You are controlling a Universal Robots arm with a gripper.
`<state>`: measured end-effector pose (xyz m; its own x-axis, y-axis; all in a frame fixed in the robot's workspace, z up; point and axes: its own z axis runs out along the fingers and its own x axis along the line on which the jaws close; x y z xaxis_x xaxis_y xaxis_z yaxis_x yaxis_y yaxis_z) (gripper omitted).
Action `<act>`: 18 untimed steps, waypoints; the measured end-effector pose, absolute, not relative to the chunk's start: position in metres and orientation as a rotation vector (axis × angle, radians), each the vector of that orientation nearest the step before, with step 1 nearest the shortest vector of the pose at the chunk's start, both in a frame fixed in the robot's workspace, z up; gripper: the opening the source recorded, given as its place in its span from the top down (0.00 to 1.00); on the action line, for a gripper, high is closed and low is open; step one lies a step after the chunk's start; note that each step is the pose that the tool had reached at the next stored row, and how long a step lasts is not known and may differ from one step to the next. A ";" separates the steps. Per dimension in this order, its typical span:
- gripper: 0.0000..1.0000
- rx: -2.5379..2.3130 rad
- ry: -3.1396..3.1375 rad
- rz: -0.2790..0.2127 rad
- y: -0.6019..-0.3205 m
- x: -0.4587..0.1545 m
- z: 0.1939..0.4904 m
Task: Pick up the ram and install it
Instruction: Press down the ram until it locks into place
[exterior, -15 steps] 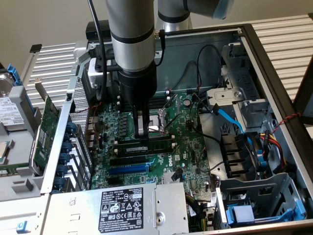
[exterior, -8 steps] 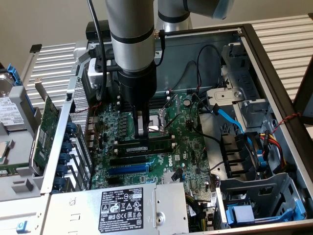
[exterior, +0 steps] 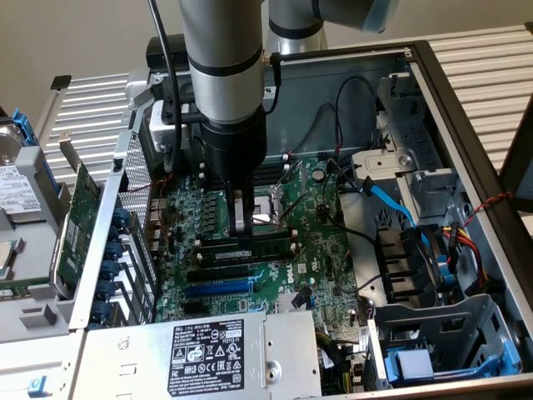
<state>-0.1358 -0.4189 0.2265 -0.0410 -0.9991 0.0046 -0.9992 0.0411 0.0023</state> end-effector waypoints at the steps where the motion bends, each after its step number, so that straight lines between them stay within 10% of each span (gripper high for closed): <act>1: 0.89 2.172 -2.263 0.002 -0.419 -0.136 0.226; 18: 0.89 2.172 -2.263 0.002 -0.419 -0.136 0.243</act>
<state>-0.1358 -0.4189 0.2426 -0.0411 -0.9991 0.0044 -0.9992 0.0411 0.0022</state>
